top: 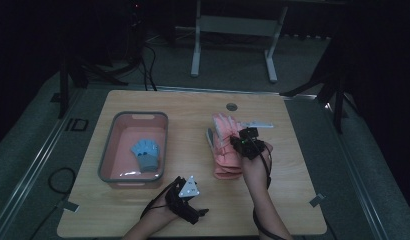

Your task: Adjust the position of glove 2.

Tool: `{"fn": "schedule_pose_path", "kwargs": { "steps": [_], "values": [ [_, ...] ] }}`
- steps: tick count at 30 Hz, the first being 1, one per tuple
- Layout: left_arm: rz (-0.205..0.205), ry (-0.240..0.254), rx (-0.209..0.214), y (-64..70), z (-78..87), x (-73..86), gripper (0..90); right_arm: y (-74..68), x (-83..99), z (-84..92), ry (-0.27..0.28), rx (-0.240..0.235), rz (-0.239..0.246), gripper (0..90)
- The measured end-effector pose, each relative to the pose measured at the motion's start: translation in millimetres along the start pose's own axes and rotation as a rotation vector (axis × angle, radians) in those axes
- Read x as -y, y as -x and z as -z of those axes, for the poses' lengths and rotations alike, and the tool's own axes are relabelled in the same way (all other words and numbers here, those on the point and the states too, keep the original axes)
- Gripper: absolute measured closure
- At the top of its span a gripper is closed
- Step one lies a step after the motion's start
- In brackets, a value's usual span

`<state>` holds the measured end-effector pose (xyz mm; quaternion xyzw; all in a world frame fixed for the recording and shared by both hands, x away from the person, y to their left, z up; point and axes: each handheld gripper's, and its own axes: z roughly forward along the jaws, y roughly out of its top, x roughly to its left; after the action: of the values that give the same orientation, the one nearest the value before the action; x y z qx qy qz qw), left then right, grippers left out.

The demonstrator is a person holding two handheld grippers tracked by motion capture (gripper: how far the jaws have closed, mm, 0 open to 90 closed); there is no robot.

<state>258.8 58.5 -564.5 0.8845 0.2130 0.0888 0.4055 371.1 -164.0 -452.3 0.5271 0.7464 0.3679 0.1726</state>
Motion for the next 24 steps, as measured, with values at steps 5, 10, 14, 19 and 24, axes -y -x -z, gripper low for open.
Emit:
{"fn": "schedule_pose_path", "kwargs": {
  "steps": [5, 10, 14, 19, 24],
  "values": [
    [0.003, 0.001, 0.001, -0.5, 0.1, 0.2, 3.0, -2.7, 8.5, -17.8, -0.048, 0.028, 0.011, 88.6],
    [0.004, 0.001, 0.002, -0.1, 0.1, 0.0, 3.0, -5.3, 18.3, -33.0, -0.076, 0.017, 0.016, 86.1],
    [0.006, 0.002, 0.002, 0.0, 0.0, 0.1, 3.0, -6.6, 22.8, -38.9, -0.077, 0.014, 0.015, 83.4],
    [0.002, 0.001, 0.003, 0.0, 0.1, 0.2, 3.0, -5.0, 18.7, -30.9, -0.053, -0.027, 0.021, 71.0],
    [0.008, 0.012, 0.007, -0.5, 0.6, 0.0, 3.0, -4.1, 14.8, -22.7, -0.047, -0.056, 0.042, 52.1]
  ]
}}
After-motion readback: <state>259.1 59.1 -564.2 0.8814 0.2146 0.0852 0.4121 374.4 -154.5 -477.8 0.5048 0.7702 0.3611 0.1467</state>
